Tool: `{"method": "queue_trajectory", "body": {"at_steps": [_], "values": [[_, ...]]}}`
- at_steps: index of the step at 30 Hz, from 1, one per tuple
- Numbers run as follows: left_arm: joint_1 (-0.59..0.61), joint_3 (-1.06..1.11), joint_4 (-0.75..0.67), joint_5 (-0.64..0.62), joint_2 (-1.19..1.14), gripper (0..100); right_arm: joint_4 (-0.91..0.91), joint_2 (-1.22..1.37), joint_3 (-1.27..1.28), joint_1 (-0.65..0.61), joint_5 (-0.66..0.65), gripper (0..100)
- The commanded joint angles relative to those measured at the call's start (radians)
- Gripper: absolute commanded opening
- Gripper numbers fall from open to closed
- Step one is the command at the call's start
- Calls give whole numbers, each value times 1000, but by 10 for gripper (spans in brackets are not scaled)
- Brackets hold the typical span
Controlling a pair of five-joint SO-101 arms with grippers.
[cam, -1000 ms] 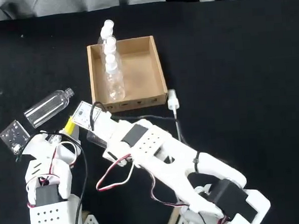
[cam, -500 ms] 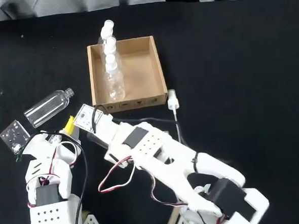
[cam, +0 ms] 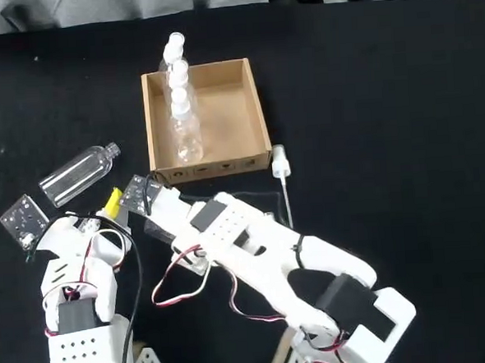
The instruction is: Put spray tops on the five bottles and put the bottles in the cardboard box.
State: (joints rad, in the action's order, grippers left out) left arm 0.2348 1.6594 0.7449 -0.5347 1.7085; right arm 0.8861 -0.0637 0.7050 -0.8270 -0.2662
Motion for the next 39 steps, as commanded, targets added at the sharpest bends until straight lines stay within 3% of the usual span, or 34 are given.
{"method": "queue_trajectory", "body": {"at_steps": [1, 13, 19, 39], "values": [[8, -19, -20, 11, 9, 213, 64, 1, -96, 34, -9, 211], [8, -18, -20, 11, 9, 213, 100, 1, -108, 41, -14, 206], [10, -18, -20, 11, 9, 213, 94, 1, -113, 40, -14, 104], [10, -19, -20, 11, 9, 213, 186, -162, -90, 43, -8, 100]]}}
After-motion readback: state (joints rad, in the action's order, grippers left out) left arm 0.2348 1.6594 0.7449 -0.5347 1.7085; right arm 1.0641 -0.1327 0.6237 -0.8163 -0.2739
